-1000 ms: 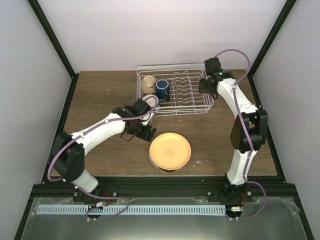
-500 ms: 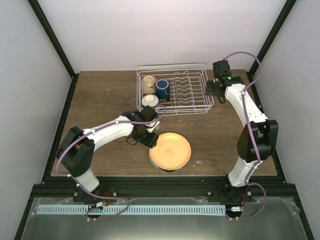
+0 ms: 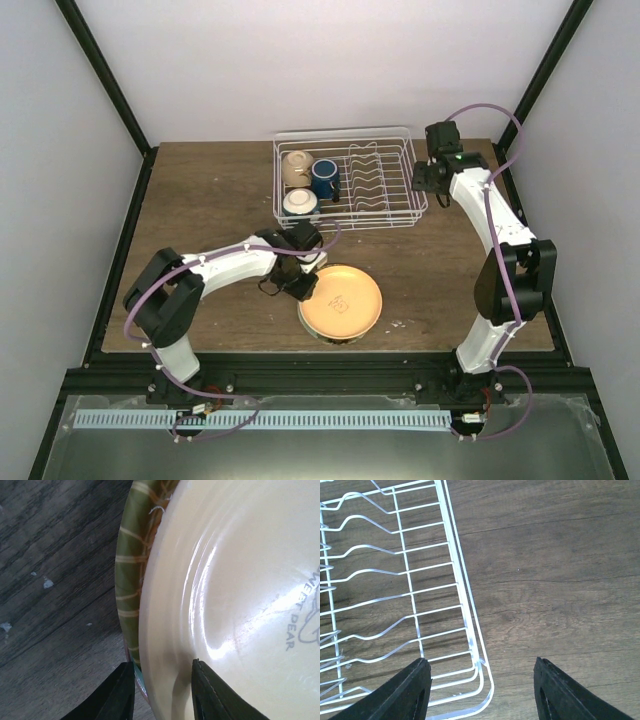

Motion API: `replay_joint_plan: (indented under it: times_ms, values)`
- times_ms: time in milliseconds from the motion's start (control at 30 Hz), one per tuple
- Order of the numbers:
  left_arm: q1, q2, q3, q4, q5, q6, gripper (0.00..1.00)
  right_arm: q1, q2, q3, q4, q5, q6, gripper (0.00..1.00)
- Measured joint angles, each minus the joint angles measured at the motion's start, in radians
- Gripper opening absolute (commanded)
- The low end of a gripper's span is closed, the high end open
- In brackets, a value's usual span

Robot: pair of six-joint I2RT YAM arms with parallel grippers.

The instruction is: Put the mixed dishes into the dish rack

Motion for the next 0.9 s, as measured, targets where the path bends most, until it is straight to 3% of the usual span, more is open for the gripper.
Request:
replay_joint_plan:
  times_ms: [200,400,900]
  values:
    - [0.000,0.000,-0.002,0.005,-0.007,-0.003,0.19,0.000,0.000,-0.017,0.005,0.000,-0.005,0.58]
    - [0.000,-0.016,0.005,0.004,-0.024,-0.006,0.00,0.000,0.000,-0.018,0.010,0.000,-0.011,0.58]
    - [0.000,-0.036,0.055,-0.042,-0.088,-0.006,0.00,0.000,-0.006,-0.048,0.033,-0.039,-0.027,0.58]
